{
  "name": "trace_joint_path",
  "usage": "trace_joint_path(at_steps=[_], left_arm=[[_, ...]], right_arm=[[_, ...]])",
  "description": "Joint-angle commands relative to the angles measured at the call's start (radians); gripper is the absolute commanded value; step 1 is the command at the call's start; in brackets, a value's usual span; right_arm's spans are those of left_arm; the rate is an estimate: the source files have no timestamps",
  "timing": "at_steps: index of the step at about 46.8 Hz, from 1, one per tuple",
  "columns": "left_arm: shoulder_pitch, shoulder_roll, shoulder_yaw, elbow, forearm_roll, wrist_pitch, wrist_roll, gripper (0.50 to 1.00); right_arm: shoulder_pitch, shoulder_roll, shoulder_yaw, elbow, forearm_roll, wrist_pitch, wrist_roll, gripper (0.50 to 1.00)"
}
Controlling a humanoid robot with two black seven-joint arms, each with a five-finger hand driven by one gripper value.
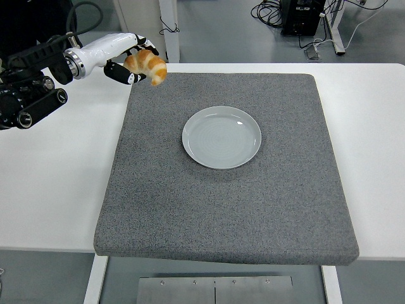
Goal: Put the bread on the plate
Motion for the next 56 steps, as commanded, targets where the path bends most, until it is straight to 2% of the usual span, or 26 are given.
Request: trace_joint_path(at_steps=[1,15,23,43,56], left_arm=[[-0.01,0.006,-0.007,0.0,0.001,-0.006,0.0,0.567],[-0.023,-0.005,-0.01,-0.014,0.002,-0.008,-0.012,0.571],[-0.027,-0.036,-0.011,-0.026,0.004,-0.008,-0.014,0.571],[-0.052,-0.08,-0.011,-0.109,0.016,-0.005,-0.015,0.575],[-0.05,-0.168,-0.011,-0.11,0.028,0.0,-0.009,0.577]], right_arm=[[0.0,0.0,0.0,0.0,0.0,0.0,0.0,1.0],[0.0,0.0,0.0,0.0,0.0,0.0,0.0,1.0],[-0.001,0.0,0.0,0.0,0.0,0.0,0.0,1.0],[0.0,0.0,0.0,0.0,0.0,0.001,0.0,1.0],[0.0,0.0,0.0,0.0,0.0,0.0,0.0,1.0]])
